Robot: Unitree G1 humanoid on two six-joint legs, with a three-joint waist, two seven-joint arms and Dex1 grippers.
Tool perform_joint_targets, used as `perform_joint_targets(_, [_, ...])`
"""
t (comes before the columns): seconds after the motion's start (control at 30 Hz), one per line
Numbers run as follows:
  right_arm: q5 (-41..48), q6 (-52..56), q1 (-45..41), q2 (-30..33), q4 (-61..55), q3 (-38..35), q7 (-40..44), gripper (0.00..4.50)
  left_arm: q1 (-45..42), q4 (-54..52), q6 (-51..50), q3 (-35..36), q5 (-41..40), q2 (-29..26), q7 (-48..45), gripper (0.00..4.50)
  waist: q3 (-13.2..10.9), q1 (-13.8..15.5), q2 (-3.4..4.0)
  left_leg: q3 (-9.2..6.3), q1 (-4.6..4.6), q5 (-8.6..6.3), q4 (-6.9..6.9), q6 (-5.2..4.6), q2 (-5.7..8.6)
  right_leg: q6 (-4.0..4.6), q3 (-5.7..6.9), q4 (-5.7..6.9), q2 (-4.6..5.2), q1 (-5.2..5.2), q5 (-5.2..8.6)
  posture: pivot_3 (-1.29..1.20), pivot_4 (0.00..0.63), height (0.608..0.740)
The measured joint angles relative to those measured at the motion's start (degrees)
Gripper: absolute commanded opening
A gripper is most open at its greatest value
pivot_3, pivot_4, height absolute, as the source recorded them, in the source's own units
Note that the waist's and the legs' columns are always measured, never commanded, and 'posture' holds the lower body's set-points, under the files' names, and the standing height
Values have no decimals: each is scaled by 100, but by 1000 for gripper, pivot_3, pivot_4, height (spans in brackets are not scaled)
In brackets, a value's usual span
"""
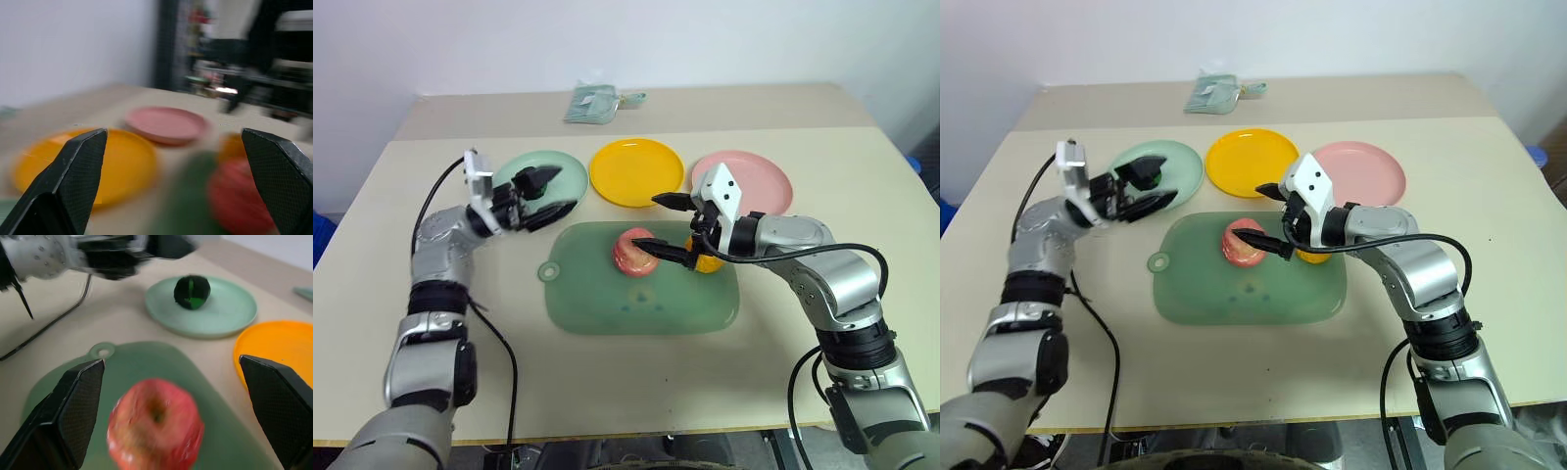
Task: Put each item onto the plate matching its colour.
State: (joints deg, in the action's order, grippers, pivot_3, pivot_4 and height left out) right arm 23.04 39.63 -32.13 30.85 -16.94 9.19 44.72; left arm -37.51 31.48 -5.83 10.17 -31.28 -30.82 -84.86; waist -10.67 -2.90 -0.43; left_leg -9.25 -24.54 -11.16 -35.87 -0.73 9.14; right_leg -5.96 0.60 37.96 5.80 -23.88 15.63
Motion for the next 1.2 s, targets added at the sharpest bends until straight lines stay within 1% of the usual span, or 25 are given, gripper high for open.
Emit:
perform_joint_targets(0.07, [-194, 4, -14, -65, 200, 240, -69, 4500, 218, -428, -378, -24, -70, -303, -170, 4455, 0, 39, 0, 0, 0, -4, -2, -7, 0, 0, -4, 7, -2, -3, 0, 0, 150, 740])
perform_joint_targets(0.17, [-429, 3, -24, -109, 382, 587, -97, 4500, 469, -843, -659, -12, -105, -656, -257, 4455, 0, 102, 1, 0, 2, -6, -7, -10, 1, 1, -6, 6, -3, -4, -1, 0, 150, 740])
perform_joint_targets(0.3, [-632, -17, -35, -119, 540, 759, -85, 4500, 889, -1418, -761, 3, -175, -746, -266, 4455, 0, 205, 1, 7, 2, -7, -6, -10, 1, 1, -13, 4, -3, -23, -1, 0, 150, 740])
perform_joint_targets(0.4, [-754, -86, -41, -107, 636, 839, -28, 3724, 1226, -1825, -762, -1, -176, -805, -210, 4500, 0, 217, 1, 13, 2, -7, -3, -10, 1, 1, -18, 4, -2, -22, -1, 0, 150, 740])
perform_joint_targets(0.43, [-767, -120, -57, -109, 637, 834, -11, 3282, 1257, -1889, -759, -2, -176, -803, -170, 4500, 0, 220, 0, 13, 2, -7, -3, -10, 1, 1, -18, 5, -3, -21, -1, 0, 150, 740])
perform_joint_targets(0.47, [-771, -126, -70, -131, 651, 826, -12, 3007, 1256, -1935, -755, 0, -177, -796, -111, 4500, 0, 224, -1, 12, 3, -7, -3, -10, 0, 1, -18, 5, -5, -23, -1, 0, 150, 740])
perform_joint_targets(0.57, [-711, -127, -144, -443, 890, 606, -156, 3007, 1132, -1998, -738, 16, -191, -678, 151, 4500, 0, 223, 0, 13, 3, -7, -3, -10, 0, 2, -18, 6, -5, -21, -2, 0, 150, 740])
perform_joint_targets(0.63, [-531, -128, -407, -875, 1171, 151, -500, 3007, 998, -2012, -762, 10, -203, -545, 301, 4500, -1, 217, 1, 16, 1, -6, -1, -10, 0, 3, -22, 9, -6, -12, -4, 0, 150, 740])
perform_joint_targets(0.7, [-414, -278, -849, -1154, 1550, -434, -967, 3007, 958, -2112, -863, -25, -229, -446, 402, 4500, -1, 209, 2, 21, 2, 7, 2, 13, 0, 3, -26, 10, -6, -14, -4, 0, 150, 740])
perform_joint_targets(0.73, [-429, -415, -1097, -1173, 1747, -777, -1263, 3007, 970, -2197, -958, -57, -283, -385, 434, 4500, -1, 214, 1, 22, 2, 9, 5, 15, 0, 4, -27, 9, -7, -15, -3, 0, 150, 740])
perform_joint_targets(0.8, [-561, -640, -1418, -1141, 2211, -1231, -1795, 3007, 972, -2367, -1192, -173, -338, -354, 518, 4500, 0, 238, 0, 19, 2, 9, 6, 17, 0, 4, -30, 4, -10, -25, -3, 0, 150, 740])
perform_joint_targets(0.87, [-895, -929, -1536, -1026, 2789, -1412, -2360, 3007, 892, -2430, -1287, -290, -355, -182, 620, 4500, 0, 256, 0, 20, 4, 10, 5, 17, 2, 4, -35, 1, -11, -23, -3, 0, 150, 740])
perform_joint_targets(0.9, [-1140, -1072, -1537, -911, 3162, -1457, -2684, 3007, 744, -2390, -1229, -332, -292, 62, 828, 4500, 0, 301, 0, 20, 3, 10, 2, 17, 4, 4, -36, 1, -13, -25, -3, 0, 150, 740])
perform_joint_targets(0.97, [-1462, -1240, -1535, -824, 3746, -1516, -3098, 3007, 532, -2253, -978, -443, -92, 357, 1207, 4500, 0, 314, -1, 36, 2, 10, 4, 17, 3, 3, -47, 7, -10, -16, -4, 0, 150, 740])
perform_joint_targets(1.03, [-1592, -1302, -1530, -765, 4144, -1523, -3256, 3007, 365, -2102, -715, -515, 115, 565, 1473, 4500, 0, 271, -1, 53, 2, 12, 15, 18, -1, 3, -59, 13, -8, -28, -4, 0, 150, 740])
perform_joint_targets(1.1, [-1621, -1354, -1505, -723, 4261, -1523, -3248, 3007, 327, -2026, -549, -582, 239, 636, 1539, 4500, 0, 168, 0, 80, 2, 13, 29, 18, -8, 2, -83, 14, -11, -45, -4, 0, 150, 740])
perform_joint_targets(1.17, [-1724, -1421, -1458, -681, 4271, -1486, -3186, 3903, 324, -1940, -426, -663, 320, 713, 1588, 4500, 0, 102, 0, 97, 5, 13, 40, 17, -14, 2, -99, 15, -15, -53, -4, 0, 150, 740])
perform_joint_targets(1.2, [-1775, -1451, -1410, -669, 4269, -1439, -3138, 4248, 324, -1873, -369, -673, 332, 748, 1615, 4500, 1, 64, 0, 97, 5, 13, 41, 17, -16, 2, -99, 15, -18, -53, -4, 0, 150, 740])
